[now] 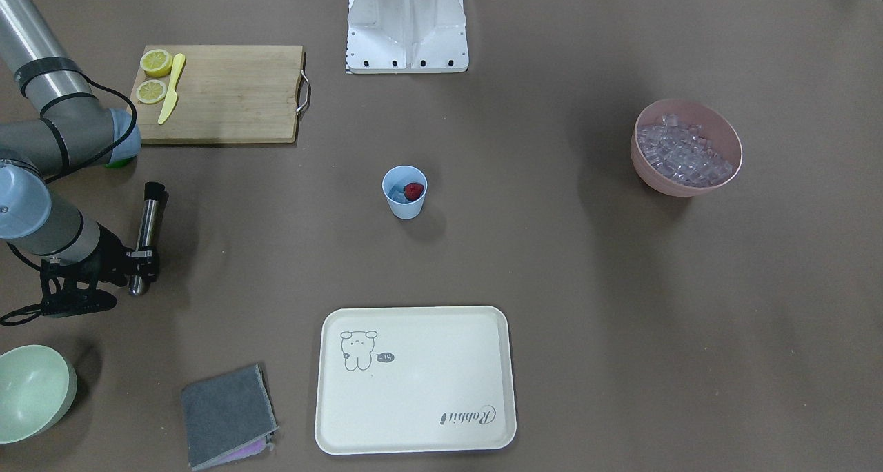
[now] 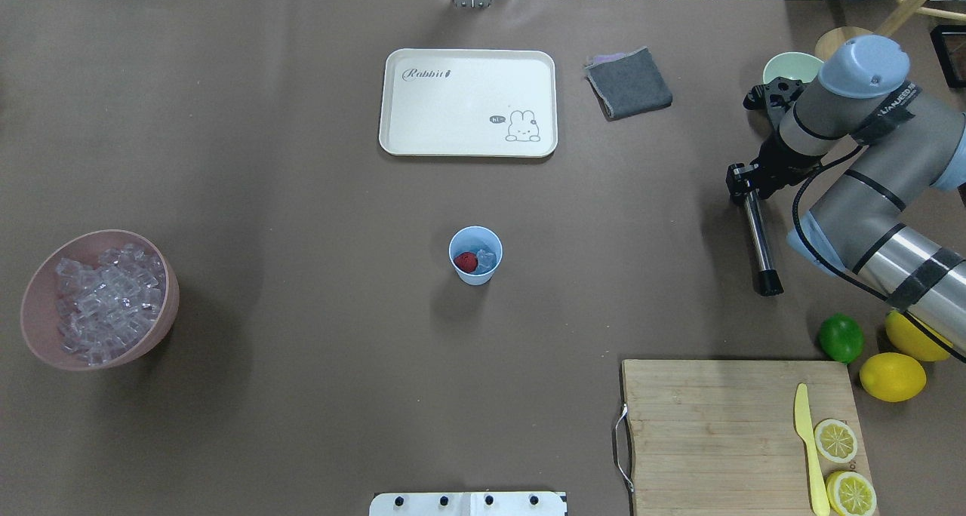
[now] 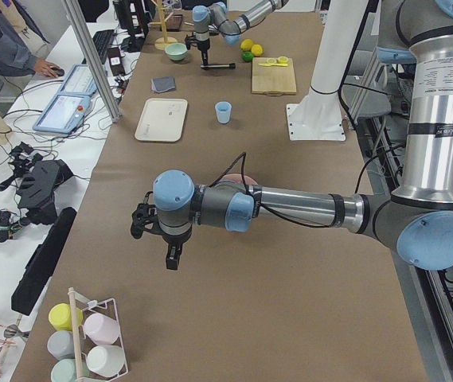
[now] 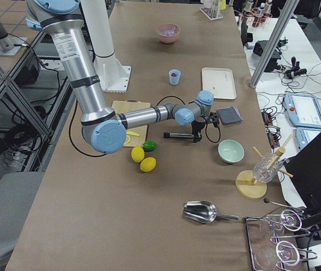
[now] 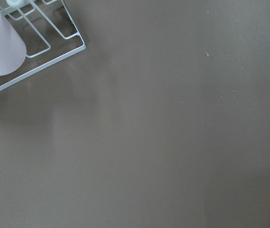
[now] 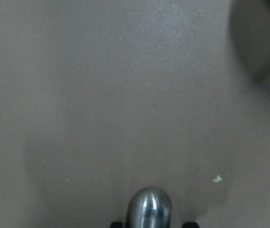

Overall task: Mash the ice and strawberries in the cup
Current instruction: 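Move the right gripper to the standing metal pestle and grasp it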

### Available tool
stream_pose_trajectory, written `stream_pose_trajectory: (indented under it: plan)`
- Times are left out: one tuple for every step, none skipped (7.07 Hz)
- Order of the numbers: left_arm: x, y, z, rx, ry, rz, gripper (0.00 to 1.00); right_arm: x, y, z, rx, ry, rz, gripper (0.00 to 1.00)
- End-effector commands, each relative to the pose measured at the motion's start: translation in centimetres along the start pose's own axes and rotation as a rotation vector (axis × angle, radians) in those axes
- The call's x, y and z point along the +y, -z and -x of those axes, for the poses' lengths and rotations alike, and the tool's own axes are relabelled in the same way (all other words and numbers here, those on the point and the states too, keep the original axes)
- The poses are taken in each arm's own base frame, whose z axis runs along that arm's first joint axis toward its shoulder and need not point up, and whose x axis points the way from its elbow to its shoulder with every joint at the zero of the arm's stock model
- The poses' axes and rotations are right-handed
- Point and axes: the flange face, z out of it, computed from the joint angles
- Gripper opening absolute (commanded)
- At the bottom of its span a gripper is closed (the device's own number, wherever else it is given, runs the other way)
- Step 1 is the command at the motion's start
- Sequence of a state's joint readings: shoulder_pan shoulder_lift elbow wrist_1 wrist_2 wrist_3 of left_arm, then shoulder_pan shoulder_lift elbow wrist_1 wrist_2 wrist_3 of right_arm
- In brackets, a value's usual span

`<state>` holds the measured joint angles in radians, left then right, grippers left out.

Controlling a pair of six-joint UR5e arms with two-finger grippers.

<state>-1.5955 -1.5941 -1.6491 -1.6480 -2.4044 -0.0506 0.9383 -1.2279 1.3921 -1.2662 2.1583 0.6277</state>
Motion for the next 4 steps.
stream_pose_trajectory:
  plan:
    - [-0.1,0.1,-0.1,0.001,-0.002,-0.001,0.97,0.7,-0.2,0.3,-0.003,-0.005,0.004,0.29]
    - [0.0,0.1,-0.1,0.001,-0.001,-0.002,0.97,0.6,0.1,0.6,-0.006,-0.009,-0.001,0.04]
    - [0.1,0.1,-0.1,0.001,-0.001,-0.002,0.97,0.5,0.9,1.4,-0.018,0.003,-0.014,0.00]
    - [0.2,0.1,0.0,0.002,-0.001,-0.002,0.97,0.5,1.5,1.8,-0.023,0.011,-0.023,0.00]
